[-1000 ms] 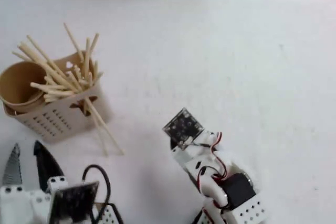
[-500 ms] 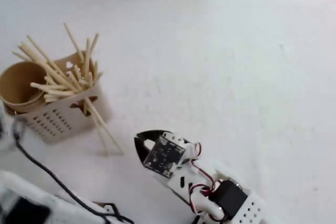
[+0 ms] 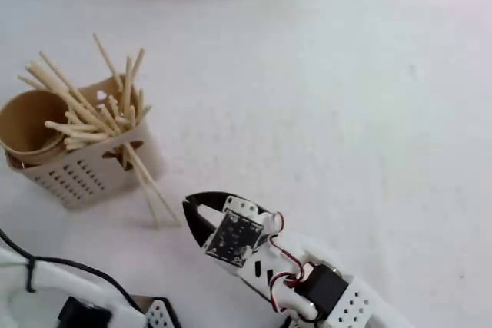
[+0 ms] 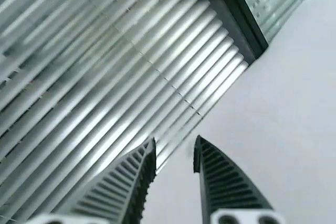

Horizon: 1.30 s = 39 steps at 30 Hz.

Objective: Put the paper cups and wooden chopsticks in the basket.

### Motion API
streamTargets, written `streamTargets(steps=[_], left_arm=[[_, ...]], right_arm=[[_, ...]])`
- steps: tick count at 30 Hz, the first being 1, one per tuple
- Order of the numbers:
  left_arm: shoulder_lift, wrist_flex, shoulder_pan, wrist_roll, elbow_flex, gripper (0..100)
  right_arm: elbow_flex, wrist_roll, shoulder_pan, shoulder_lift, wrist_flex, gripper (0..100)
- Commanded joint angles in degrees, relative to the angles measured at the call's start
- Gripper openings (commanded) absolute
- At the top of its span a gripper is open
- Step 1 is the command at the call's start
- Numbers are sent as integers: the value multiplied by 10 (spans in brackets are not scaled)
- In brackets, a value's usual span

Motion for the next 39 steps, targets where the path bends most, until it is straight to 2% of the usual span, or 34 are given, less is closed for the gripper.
streamTargets(steps=[1,6,10,15,19,22,26,28,32,37,39], left_arm=[[142,-17,-7,-33,-84,133],[307,-11,-6,-37,-149,132],[410,-11,-4,-39,-194,132],[492,-11,-4,-39,-249,133],[519,-11,-4,-39,-275,133],[529,-12,-4,-40,-283,134],[529,-13,-4,-40,-283,135],[529,-13,-4,-40,-283,135],[530,-13,-4,-40,-282,135],[530,-14,-4,-40,-282,135],[530,-14,-4,-40,-282,135]], right_arm=[[-4,-33,-9,14,-22,22],[-74,-84,-9,124,-31,22],[-143,-152,-22,270,-116,22],[-219,-165,-71,490,-215,22],[-275,-166,-77,637,-276,22],[-318,-199,-76,716,-295,77],[-361,-326,-75,777,-295,187],[-372,-333,-75,795,-295,211],[-374,-320,-71,821,-295,173],[-370,-315,-44,836,-291,16],[-360,-315,-35,834,-291,27]])
